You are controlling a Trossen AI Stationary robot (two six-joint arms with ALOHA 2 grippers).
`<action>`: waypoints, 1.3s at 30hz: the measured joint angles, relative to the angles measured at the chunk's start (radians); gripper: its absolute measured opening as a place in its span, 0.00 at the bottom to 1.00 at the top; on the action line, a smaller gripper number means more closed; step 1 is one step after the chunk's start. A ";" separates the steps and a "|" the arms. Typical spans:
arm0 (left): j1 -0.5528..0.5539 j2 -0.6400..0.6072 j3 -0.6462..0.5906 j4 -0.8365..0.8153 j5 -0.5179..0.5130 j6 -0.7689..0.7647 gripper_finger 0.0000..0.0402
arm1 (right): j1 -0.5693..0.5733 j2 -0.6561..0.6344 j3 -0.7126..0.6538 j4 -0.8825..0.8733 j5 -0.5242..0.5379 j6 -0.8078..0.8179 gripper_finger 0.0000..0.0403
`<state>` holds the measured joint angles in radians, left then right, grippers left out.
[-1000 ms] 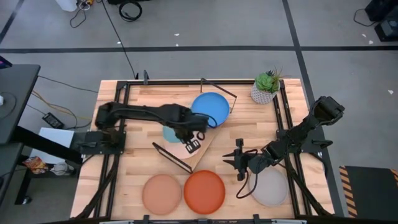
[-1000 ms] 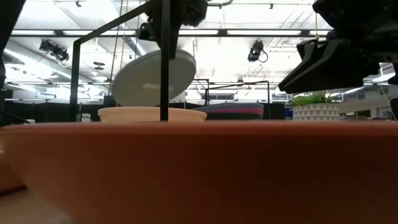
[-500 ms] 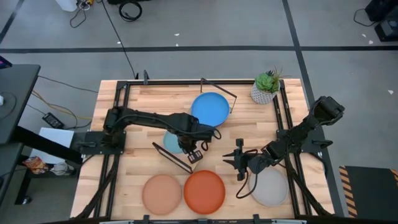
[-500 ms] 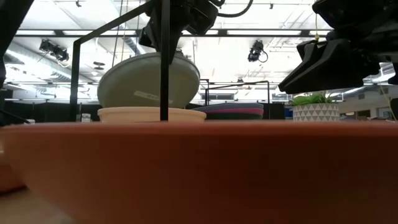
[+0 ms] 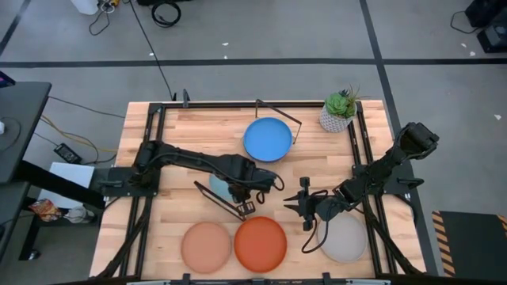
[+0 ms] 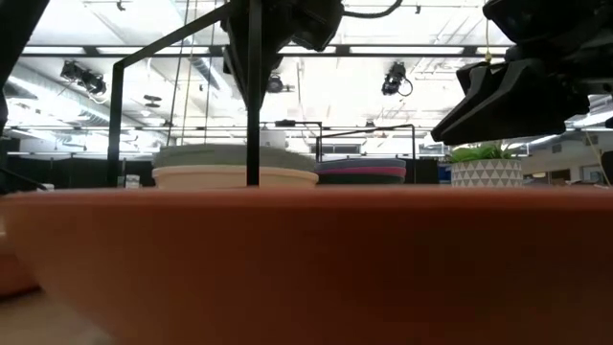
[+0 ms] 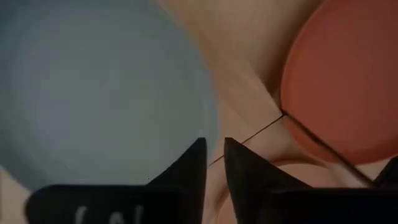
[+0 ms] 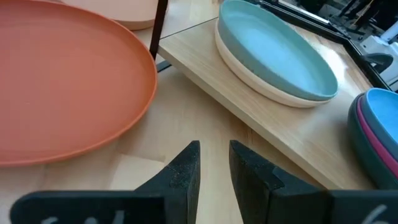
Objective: Place and stack plates onto a shelf
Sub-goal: Stack the light blue plate on top of the light orange plate on the shelf, then stack the brown plate on top of the light blue plate on the shelf
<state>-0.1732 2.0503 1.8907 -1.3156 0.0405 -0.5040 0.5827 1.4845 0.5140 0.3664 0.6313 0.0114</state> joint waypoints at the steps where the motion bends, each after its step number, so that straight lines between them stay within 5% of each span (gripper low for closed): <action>1: 0.000 -0.001 0.001 0.007 -0.003 -0.001 0.19 | 0.000 0.000 0.000 0.001 0.000 -0.001 0.23; 7: 0.002 -0.001 0.063 -0.004 -0.022 0.024 0.31 | 0.000 0.000 0.000 0.006 -0.004 -0.009 0.23; 15: -0.038 -0.001 0.313 0.063 -0.145 0.252 0.30 | 0.000 0.000 0.000 0.008 -0.004 -0.011 0.23; 21: -0.167 -0.004 0.440 0.156 -0.034 0.389 0.29 | 0.001 0.000 0.000 0.006 -0.004 -0.006 0.23; 26: -0.309 -0.002 0.443 0.122 -0.032 0.247 0.29 | 0.017 0.000 0.000 0.004 -0.002 -0.003 0.23; 35: -0.558 0.010 0.394 -0.039 -0.381 -0.065 0.29 | 0.019 0.000 0.000 0.013 0.005 0.022 0.23; 39: -0.592 0.013 0.248 -0.044 -0.393 -0.202 0.29 | 0.017 0.000 0.000 0.019 0.011 0.020 0.23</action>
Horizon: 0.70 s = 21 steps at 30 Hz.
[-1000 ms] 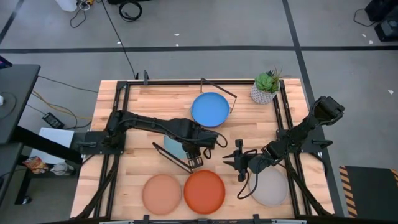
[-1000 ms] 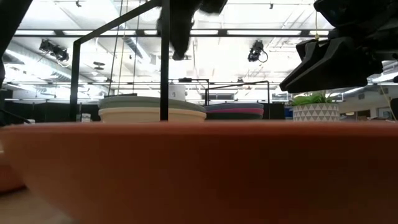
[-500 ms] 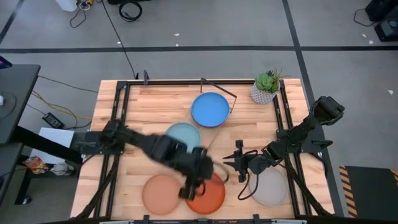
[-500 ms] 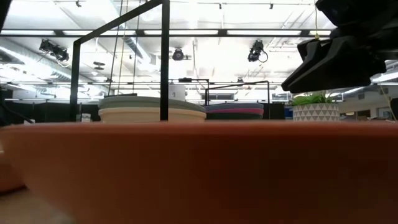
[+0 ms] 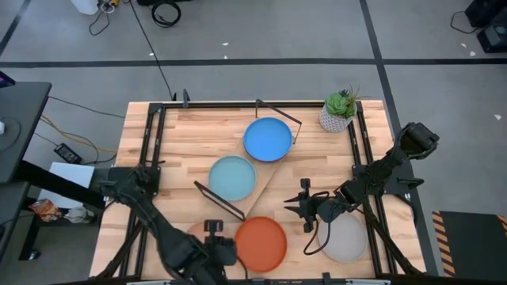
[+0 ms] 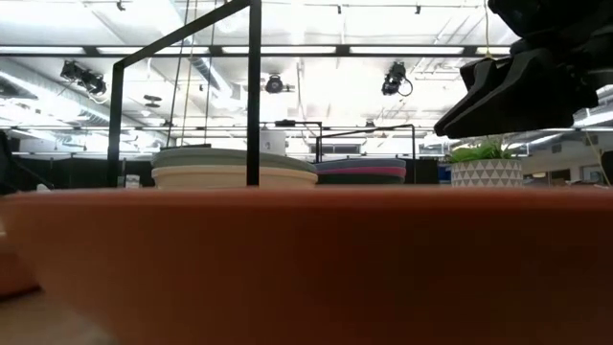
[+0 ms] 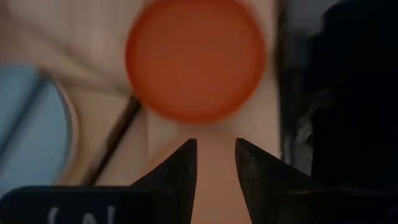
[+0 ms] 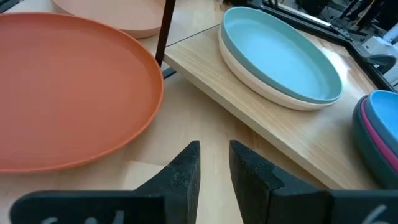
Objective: Place and stack plates onto a shelf
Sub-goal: Stack the brown plate on top of the light blue plate on the shelf
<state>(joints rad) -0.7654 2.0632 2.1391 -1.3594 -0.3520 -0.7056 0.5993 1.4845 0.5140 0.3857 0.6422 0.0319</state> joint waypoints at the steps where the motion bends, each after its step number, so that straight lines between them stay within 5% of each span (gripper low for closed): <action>1: 0.001 0.000 -0.039 0.006 0.022 -0.027 0.29 | -0.003 0.000 0.000 0.004 0.004 -0.001 0.23; 12: 0.071 0.002 -0.491 0.479 0.361 -0.256 0.29 | -0.036 0.000 0.000 0.009 0.005 -0.016 0.23; 21: 0.085 0.002 -0.541 0.517 0.393 -0.448 0.38 | -0.046 0.000 0.000 0.009 -0.014 -0.033 0.23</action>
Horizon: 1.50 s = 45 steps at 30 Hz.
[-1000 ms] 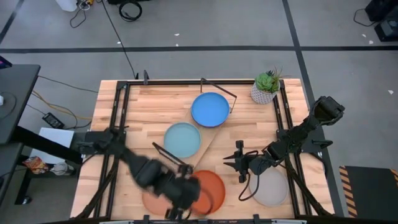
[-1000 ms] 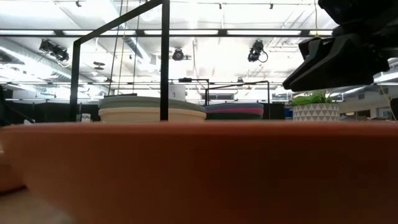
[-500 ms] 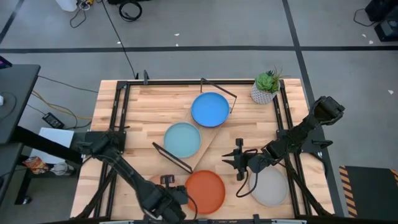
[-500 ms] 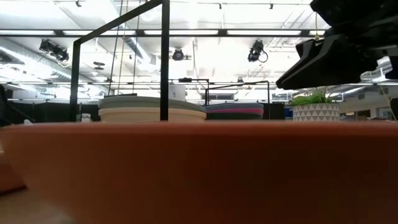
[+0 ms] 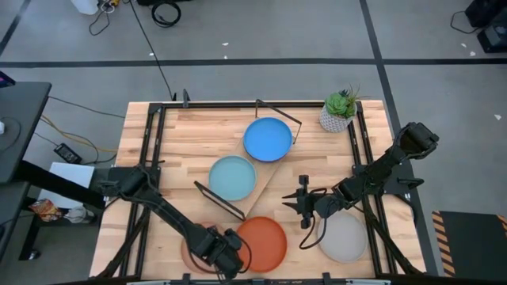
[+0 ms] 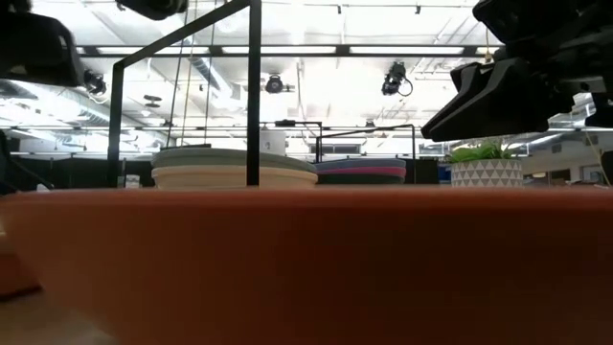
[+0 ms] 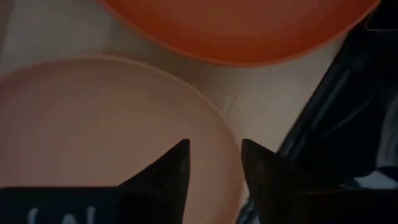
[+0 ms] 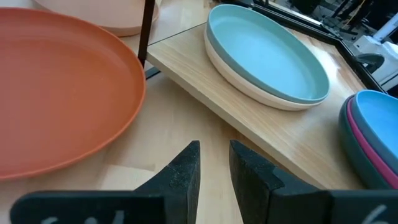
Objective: Place and stack plates onto a shelf
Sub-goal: Stack the brown plate on top of the light blue plate on the shelf
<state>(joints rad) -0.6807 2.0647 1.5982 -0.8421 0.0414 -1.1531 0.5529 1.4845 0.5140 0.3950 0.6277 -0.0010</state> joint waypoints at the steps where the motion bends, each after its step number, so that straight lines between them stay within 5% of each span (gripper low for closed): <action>1: 0.000 0.002 0.000 0.011 0.001 -0.019 0.40 | 0.000 0.000 0.000 0.000 0.000 0.000 0.23; 19: 0.022 0.095 0.002 0.017 0.098 -0.031 0.44 | 0.000 0.000 0.000 0.024 -0.026 -0.013 0.23; 25: 0.024 0.099 0.002 -0.056 0.126 -0.044 0.33 | 0.000 0.000 0.000 0.023 -0.027 -0.016 0.23; 32: 0.029 0.095 0.001 -0.067 0.249 -0.043 0.05 | 0.000 0.000 0.000 0.023 -0.027 -0.017 0.23; 38: 0.010 0.053 0.087 -0.129 0.349 -0.040 0.05 | 0.000 0.000 0.000 0.023 -0.028 -0.017 0.23; 45: -0.031 -0.060 0.246 -0.152 0.331 -0.008 0.04 | 0.000 0.000 0.000 0.023 -0.029 -0.018 0.23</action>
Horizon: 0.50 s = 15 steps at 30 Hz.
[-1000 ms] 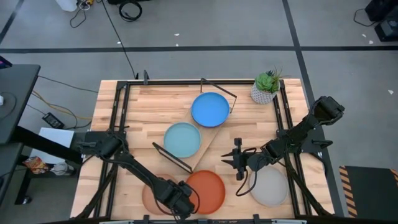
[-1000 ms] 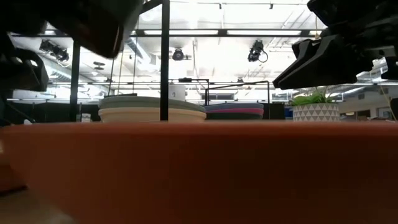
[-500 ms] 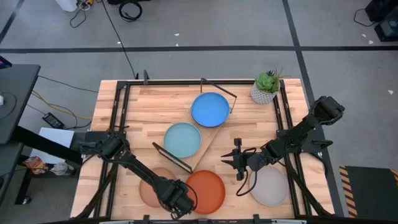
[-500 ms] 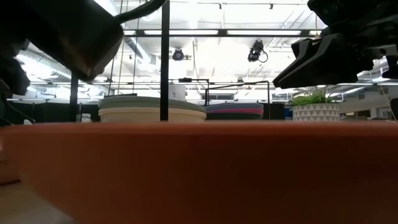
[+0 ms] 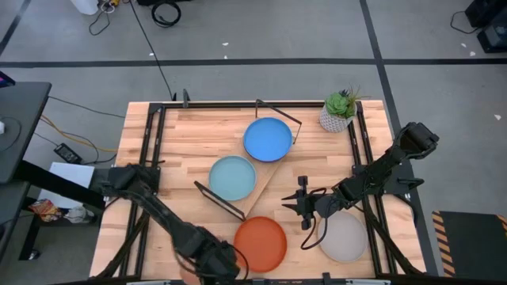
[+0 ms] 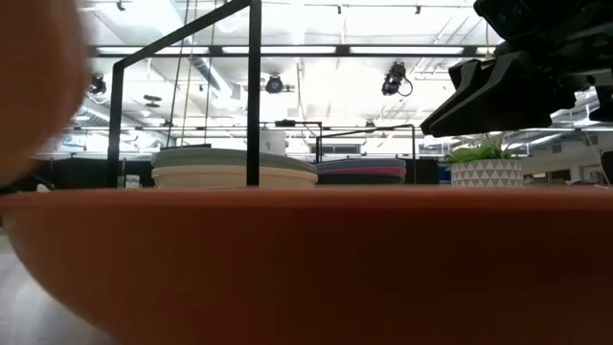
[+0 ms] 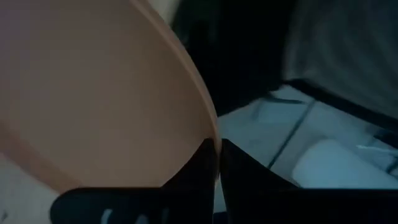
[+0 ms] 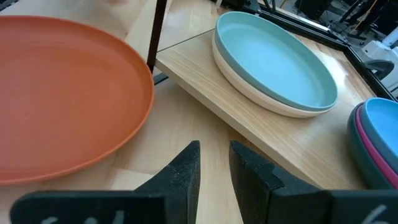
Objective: Place and stack plates onto a shelf
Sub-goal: Stack the brown plate on top of the light blue plate on the shelf
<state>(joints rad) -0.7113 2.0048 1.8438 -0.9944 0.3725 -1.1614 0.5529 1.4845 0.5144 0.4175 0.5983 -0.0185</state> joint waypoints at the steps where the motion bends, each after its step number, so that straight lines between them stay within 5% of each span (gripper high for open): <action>1: -0.005 -0.017 0.032 0.002 -0.020 0.025 0.04 | 0.000 0.000 0.000 0.000 0.000 0.000 0.23; 8: -0.010 -0.138 0.228 0.039 -0.342 0.385 0.04 | 0.000 0.000 0.000 0.006 -0.027 0.001 0.23; 15: 0.043 -0.227 0.298 -0.089 -0.898 0.567 0.04 | 0.002 0.000 0.000 -0.002 -0.031 0.026 0.23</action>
<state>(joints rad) -0.6681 1.7773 2.1415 -1.0831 -0.5260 -0.5948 0.5550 1.4845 0.5143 0.4154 0.5672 0.0078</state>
